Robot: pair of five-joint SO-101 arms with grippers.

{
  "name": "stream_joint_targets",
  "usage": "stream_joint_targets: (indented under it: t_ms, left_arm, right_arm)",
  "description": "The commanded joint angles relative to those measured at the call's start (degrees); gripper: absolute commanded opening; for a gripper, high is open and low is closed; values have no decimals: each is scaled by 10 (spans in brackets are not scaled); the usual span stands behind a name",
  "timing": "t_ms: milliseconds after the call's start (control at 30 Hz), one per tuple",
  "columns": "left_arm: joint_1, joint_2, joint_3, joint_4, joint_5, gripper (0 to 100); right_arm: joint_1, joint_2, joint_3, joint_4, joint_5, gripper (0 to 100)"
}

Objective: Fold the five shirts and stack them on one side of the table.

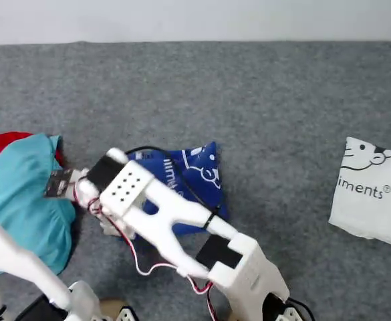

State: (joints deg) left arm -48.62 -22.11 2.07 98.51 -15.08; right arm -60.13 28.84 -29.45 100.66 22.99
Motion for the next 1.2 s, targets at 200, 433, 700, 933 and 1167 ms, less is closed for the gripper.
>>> stream_joint_targets:
  t_ms: [200, 433, 700, 933, 1167]
  left_arm:
    - [1, -16, -3, -6, 1, 8]
    - [1, -16, -3, -6, 1, 8]
    - [1, -16, -3, -6, 1, 8]
    - [1, -16, -2, -5, 1, 8]
    - [1, -16, -2, -5, 1, 8]
  right_arm:
    - [14, 22, -2, 0, -14, 179]
    - [75, 25, -68, 6, -31, 183]
    - [233, 44, -78, -61, 47, 13]
    - [351, 124, -79, -146, 69, 9]
    - [412, 162, -79, -204, 87, 9]
